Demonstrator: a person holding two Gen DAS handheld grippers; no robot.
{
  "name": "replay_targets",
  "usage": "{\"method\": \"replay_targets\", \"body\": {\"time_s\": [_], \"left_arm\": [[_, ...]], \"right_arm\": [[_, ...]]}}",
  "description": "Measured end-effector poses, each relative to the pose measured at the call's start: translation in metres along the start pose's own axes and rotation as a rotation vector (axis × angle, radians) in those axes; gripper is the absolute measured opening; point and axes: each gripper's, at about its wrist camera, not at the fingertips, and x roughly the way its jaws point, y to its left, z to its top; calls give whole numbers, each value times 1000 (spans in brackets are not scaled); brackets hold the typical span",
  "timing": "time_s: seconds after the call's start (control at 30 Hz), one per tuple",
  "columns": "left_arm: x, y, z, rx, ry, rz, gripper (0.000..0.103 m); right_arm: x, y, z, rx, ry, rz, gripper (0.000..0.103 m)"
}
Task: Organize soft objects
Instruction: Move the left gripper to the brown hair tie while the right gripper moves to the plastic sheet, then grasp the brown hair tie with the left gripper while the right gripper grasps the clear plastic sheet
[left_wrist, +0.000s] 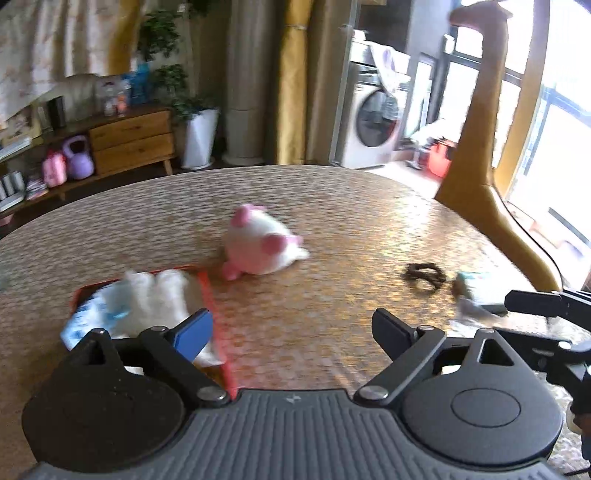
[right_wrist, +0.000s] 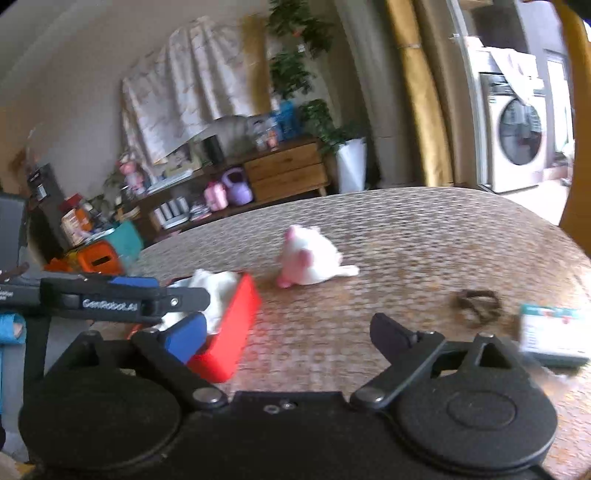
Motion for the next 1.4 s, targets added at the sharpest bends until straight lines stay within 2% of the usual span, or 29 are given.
{"method": "replay_targets", "body": {"time_s": [0.23, 0.47, 0.57, 0.73, 0.93, 1.17, 1.4], "left_arm": [[22, -54, 7, 30, 8, -104, 102], [57, -105, 17, 86, 56, -139, 102], [77, -122, 23, 81, 111, -166, 102], [107, -144, 28, 51, 126, -184, 102], [146, -164, 34, 32, 155, -139, 102], [190, -185, 32, 77, 170, -49, 102], [226, -196, 26, 87, 197, -15, 102]], "right_arm": [[-22, -54, -9, 45, -20, -82, 101], [-31, -103, -21, 79, 7, -140, 102], [-30, -122, -27, 57, 36, -185, 102], [-25, -153, -40, 70, 87, -205, 102], [-15, -182, -47, 93, 127, -206, 102], [4, -207, -57, 104, 162, -216, 102], [31, -221, -66, 123, 218, -196, 102]]}}
